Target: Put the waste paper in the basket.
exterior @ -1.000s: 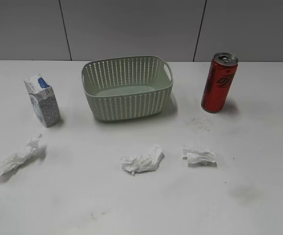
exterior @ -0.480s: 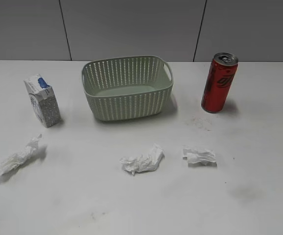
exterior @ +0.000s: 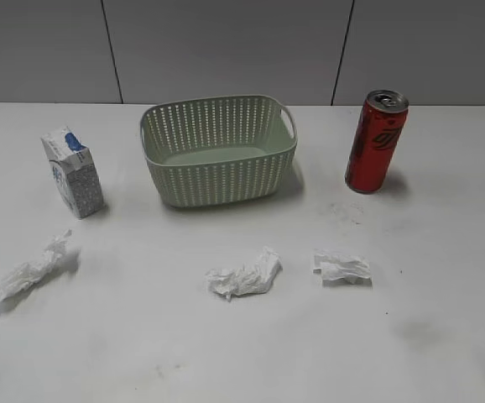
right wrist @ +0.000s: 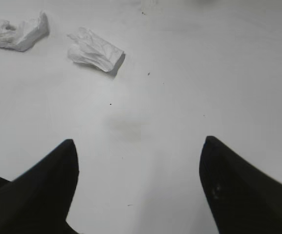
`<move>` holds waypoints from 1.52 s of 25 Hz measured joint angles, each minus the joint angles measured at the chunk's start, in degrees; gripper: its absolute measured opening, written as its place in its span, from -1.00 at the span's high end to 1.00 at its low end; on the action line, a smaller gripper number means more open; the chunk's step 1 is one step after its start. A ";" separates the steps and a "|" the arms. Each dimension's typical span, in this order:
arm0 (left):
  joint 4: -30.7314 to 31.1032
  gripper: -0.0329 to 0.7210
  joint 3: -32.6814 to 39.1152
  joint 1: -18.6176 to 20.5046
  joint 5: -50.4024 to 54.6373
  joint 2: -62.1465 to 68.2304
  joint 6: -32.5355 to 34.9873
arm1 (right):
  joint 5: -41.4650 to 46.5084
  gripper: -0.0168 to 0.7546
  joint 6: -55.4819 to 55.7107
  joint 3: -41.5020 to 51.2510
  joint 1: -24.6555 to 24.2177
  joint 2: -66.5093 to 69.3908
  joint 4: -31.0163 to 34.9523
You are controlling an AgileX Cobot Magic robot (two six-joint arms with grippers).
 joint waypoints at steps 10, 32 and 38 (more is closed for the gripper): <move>0.00 -0.09 0.00 0.00 0.00 0.00 0.00 | -3.70 -0.56 -5.26 -4.44 6.17 12.75 1.05; 0.73 -0.82 0.00 0.00 0.00 0.00 0.00 | -22.10 -0.56 -8.37 -6.80 17.28 38.73 -2.55; 0.75 -0.78 0.00 0.00 0.00 0.00 0.00 | -24.57 -0.55 -8.54 -9.20 17.34 44.92 -5.15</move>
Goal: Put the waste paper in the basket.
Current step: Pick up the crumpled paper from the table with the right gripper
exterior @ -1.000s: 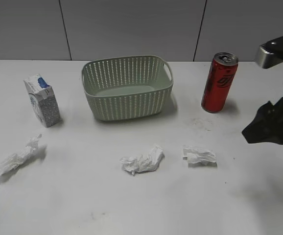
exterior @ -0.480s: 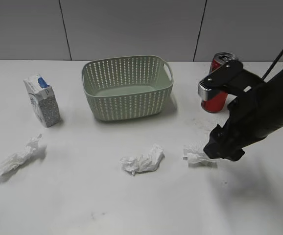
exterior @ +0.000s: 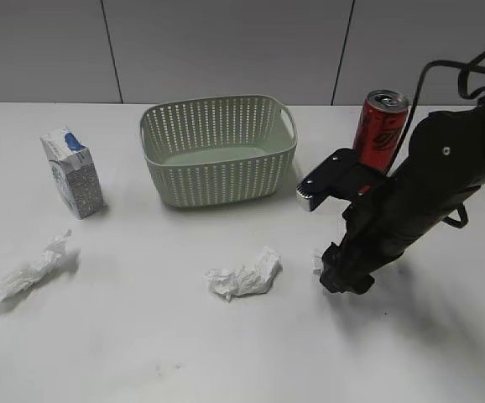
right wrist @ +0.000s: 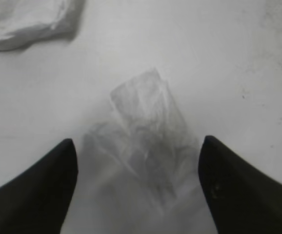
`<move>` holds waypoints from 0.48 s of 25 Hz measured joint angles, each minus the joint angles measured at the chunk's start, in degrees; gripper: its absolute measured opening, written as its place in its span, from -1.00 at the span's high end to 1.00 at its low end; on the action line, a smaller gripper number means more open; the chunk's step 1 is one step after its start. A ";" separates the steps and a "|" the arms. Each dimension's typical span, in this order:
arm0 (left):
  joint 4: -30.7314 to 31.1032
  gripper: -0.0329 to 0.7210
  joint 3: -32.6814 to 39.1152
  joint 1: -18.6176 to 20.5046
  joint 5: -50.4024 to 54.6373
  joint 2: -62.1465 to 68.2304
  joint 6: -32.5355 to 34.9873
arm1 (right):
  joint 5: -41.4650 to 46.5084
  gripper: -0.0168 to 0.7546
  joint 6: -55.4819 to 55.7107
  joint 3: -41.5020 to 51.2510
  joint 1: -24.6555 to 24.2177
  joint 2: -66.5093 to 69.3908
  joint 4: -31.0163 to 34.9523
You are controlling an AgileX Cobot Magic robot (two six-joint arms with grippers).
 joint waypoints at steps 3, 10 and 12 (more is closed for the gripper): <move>0.00 -0.77 0.00 0.00 0.00 0.00 0.00 | -0.67 -0.42 -0.02 -0.06 0.00 0.72 -0.87; 0.00 -0.73 0.00 0.00 0.00 0.00 0.00 | -0.94 0.69 0.31 -0.06 0.00 0.72 -1.83; 0.00 -0.72 0.00 0.00 0.00 0.00 0.00 | -0.42 0.91 0.69 -0.06 0.00 0.29 -1.60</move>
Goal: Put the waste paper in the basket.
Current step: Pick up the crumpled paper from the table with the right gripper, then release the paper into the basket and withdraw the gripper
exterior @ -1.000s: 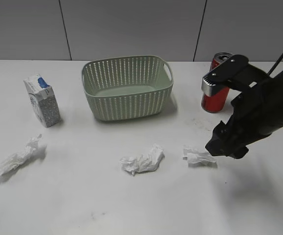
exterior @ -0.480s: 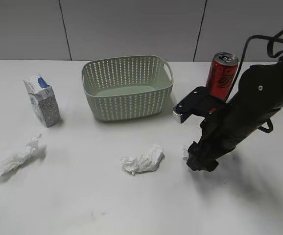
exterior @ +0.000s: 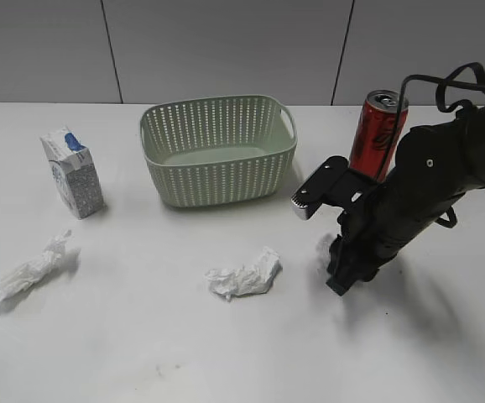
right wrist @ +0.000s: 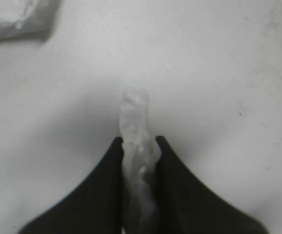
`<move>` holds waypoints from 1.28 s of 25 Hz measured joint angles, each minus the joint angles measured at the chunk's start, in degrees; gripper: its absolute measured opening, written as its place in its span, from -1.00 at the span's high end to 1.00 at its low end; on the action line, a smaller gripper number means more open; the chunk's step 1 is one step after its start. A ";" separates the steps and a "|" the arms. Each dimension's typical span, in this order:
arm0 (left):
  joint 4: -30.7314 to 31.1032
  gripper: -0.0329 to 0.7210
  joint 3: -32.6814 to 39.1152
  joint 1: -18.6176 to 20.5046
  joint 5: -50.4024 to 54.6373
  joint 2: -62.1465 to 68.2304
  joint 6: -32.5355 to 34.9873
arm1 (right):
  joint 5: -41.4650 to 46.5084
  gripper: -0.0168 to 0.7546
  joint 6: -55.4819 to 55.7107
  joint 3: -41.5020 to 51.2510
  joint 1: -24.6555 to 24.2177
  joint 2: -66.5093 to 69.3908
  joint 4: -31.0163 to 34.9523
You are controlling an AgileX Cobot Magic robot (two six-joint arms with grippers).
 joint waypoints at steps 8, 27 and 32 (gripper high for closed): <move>0.00 -0.67 0.00 0.00 0.00 0.00 0.00 | -1.08 0.97 0.19 -5.30 0.00 -10.38 4.02; 0.00 -0.64 0.00 0.00 0.00 0.00 0.00 | -4.04 0.81 -2.22 -42.56 5.45 13.34 10.88; 0.00 -0.61 0.00 0.00 0.00 0.00 0.00 | -3.99 -0.12 -1.72 -42.87 5.50 16.45 10.88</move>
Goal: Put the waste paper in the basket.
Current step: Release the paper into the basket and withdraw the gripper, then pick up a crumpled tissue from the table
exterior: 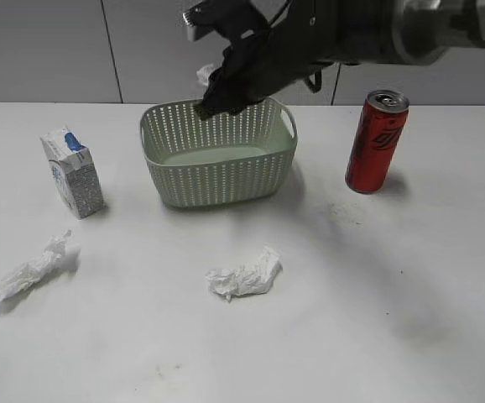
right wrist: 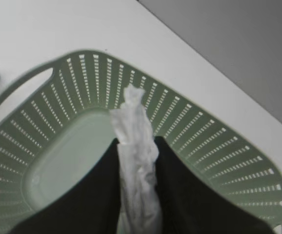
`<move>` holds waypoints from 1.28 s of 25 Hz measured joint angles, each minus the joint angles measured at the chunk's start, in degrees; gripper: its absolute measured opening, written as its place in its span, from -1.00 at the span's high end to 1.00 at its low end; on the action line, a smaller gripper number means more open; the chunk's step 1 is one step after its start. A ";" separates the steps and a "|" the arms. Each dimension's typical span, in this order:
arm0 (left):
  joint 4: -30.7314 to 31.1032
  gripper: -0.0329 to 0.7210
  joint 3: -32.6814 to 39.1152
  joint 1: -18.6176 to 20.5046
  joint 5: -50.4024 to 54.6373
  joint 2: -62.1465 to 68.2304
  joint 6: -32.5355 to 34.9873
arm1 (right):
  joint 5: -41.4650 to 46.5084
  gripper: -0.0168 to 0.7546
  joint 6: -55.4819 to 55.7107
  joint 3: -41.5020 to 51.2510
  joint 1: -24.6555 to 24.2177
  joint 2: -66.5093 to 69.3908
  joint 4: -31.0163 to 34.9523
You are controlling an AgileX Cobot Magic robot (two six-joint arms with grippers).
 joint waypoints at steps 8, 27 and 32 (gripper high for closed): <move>0.05 -0.61 0.00 0.00 0.00 0.00 0.00 | 7.21 -0.58 3.94 0.00 0.00 -4.16 0.00; 0.44 -0.60 -1.22 0.00 -0.30 4.81 0.00 | 51.58 -0.53 19.90 3.84 -16.65 -19.00 -9.10; 0.40 -0.60 -4.62 0.00 -3.88 18.63 0.00 | 51.80 -0.53 20.11 11.93 -25.63 -27.33 -9.83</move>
